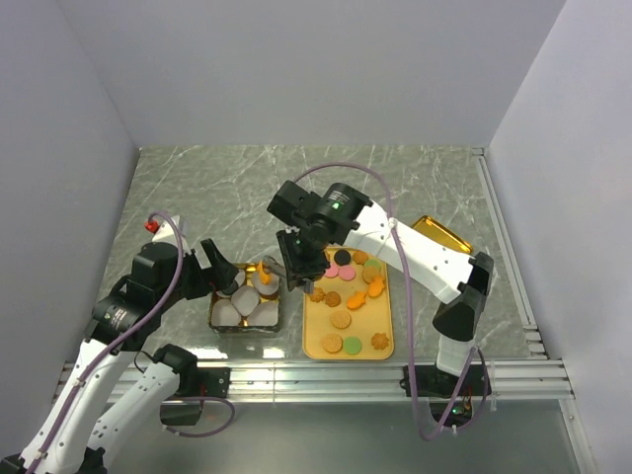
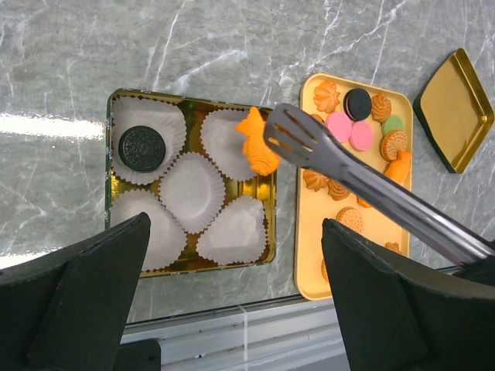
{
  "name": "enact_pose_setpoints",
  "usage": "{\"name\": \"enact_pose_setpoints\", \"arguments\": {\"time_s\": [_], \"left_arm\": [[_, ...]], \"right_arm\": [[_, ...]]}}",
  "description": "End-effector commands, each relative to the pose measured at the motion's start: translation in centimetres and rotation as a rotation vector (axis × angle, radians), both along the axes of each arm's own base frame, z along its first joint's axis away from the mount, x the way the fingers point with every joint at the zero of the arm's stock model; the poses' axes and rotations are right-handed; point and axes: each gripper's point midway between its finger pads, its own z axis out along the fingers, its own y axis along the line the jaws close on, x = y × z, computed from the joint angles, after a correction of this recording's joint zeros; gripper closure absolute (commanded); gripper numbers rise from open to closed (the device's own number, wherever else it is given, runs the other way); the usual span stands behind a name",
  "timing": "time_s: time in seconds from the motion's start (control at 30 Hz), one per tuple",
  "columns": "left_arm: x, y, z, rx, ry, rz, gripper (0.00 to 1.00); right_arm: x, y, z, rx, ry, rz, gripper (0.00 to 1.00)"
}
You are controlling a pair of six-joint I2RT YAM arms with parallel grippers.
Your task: Pack the cookies
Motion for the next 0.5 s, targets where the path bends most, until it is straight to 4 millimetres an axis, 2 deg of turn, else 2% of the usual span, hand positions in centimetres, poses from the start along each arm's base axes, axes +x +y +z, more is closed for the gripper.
{"name": "enact_pose_setpoints", "arguments": {"time_s": [0.0,0.47], "left_arm": [[0.4,-0.1,0.8,-0.017,-0.039,0.009,0.01],[0.4,0.0,1.0,-0.022,-0.047,0.013,0.01]], "right_arm": [[-0.6,-0.1,0.9,-0.008,-0.004,0.033,0.83],[-0.6,0.6,-2.2,-0.086,-0.004,0.062,0.84]]}}
